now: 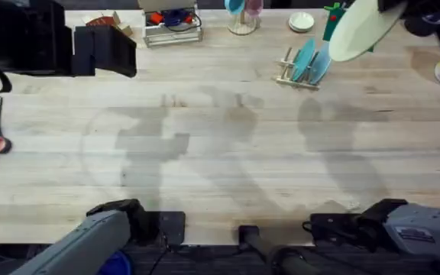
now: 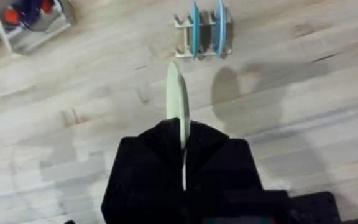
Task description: Pick up the plates from the table one by one and place each into a slot on the dish rack.
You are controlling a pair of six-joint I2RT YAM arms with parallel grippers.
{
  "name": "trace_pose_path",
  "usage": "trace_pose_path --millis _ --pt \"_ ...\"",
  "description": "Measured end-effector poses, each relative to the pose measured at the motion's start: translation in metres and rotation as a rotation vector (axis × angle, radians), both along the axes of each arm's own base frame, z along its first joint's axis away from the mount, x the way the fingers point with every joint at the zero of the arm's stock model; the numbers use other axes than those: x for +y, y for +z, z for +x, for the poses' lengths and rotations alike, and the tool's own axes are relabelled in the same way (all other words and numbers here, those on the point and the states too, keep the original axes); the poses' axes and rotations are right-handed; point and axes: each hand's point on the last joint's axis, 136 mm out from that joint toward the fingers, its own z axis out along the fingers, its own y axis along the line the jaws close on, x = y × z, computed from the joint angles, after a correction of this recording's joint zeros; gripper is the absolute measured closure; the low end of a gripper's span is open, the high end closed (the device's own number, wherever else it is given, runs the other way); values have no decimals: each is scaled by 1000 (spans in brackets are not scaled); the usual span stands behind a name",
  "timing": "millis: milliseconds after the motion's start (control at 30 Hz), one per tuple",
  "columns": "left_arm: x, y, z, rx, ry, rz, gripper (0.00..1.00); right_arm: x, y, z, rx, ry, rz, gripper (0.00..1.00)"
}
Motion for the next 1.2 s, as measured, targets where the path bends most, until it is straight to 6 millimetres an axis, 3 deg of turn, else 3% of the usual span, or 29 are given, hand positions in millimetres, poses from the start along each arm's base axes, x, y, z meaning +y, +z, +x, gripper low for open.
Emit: trace_pose_path --millis 433,767,1200 --pt "0 0 0 0 0 0 7 -9 -5 -5 38 32 -66 971" --pt "0 0 0 0 0 0 6 -4 -20 8 95 108 -139 971" --pt "0 0 0 1 0 0 6 -12 -31 20 138 90 -168 971"
